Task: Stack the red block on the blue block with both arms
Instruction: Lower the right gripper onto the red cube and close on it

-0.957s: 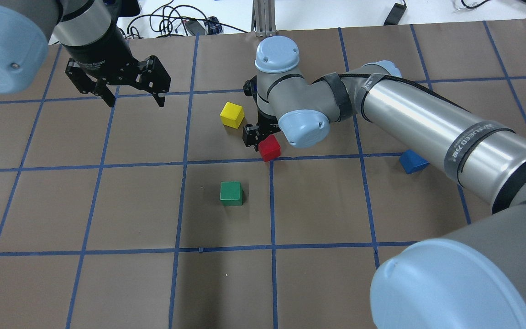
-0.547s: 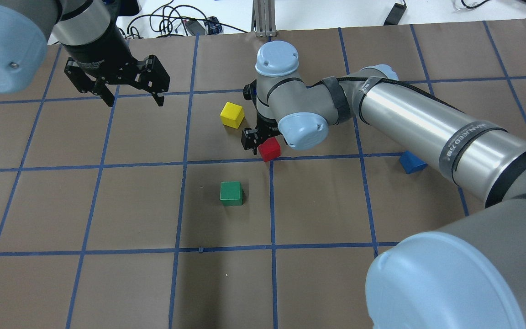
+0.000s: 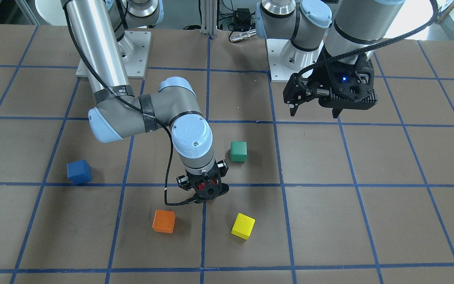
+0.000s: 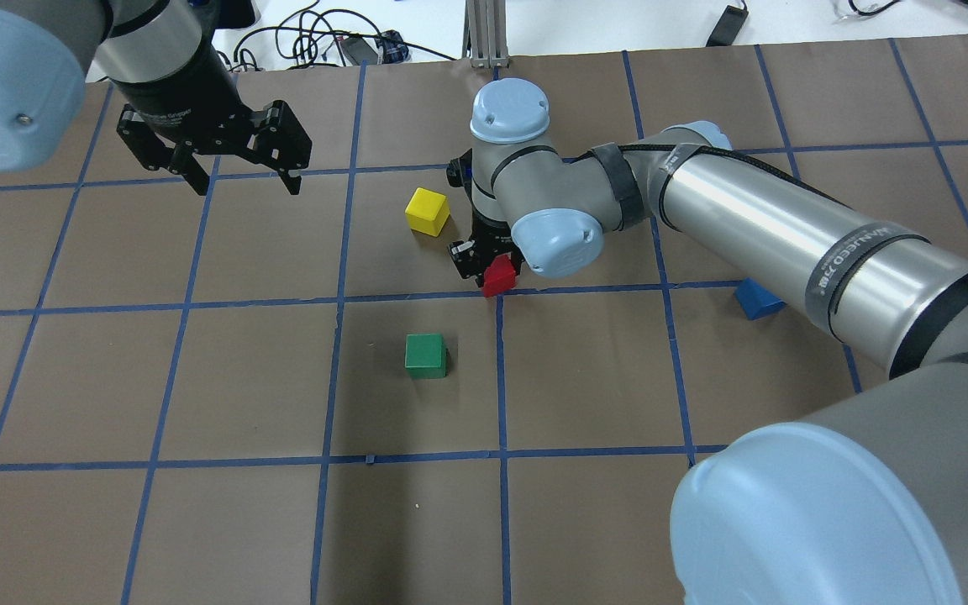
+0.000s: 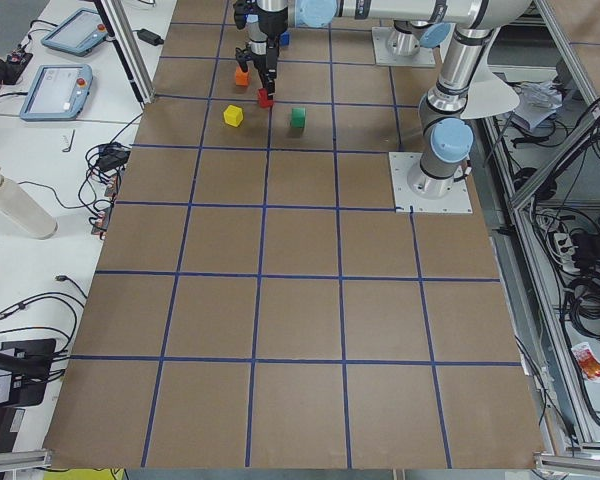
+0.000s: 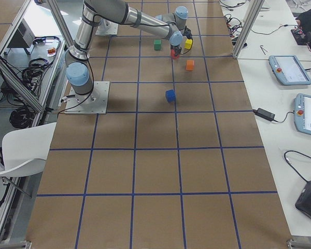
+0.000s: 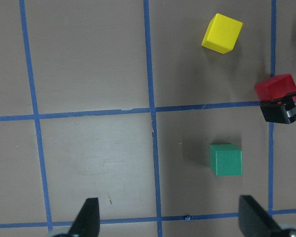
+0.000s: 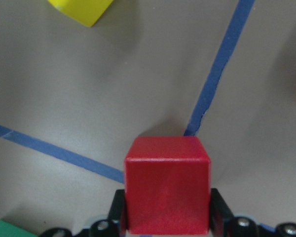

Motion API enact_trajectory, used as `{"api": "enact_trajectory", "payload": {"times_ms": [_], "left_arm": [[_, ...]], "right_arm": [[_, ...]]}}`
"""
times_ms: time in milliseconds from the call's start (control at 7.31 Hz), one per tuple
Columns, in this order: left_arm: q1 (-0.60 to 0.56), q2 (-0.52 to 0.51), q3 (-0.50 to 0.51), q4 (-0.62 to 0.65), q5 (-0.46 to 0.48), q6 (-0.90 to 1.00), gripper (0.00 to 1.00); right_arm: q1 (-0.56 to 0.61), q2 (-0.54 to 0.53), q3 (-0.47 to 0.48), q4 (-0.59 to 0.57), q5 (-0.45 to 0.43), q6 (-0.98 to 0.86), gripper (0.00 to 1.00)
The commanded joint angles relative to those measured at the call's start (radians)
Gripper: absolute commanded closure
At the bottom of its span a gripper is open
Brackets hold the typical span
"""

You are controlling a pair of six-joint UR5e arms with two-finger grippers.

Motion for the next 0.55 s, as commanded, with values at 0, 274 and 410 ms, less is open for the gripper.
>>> {"api": "enact_trajectory", "payload": {"times_ms": [0,274,410], "left_arm": [[0.0,0.0,-0.001,0.0,-0.001,0.0,0.0],[0.0,0.0,-0.001,0.0,-0.001,0.0,0.0],[0.0,0.0,-0.001,0.0,-0.003,0.0,0.0]], "right_arm": [[-0.006,-0.051,-0.009,0.022,-0.014,-0.001,1.0],[-0.09,-0.195,0.006,0.194,-0.04,0.002,1.0],[-0.209,-0.253,0.014,0.304,-0.053,-0.001,1.0]]}}
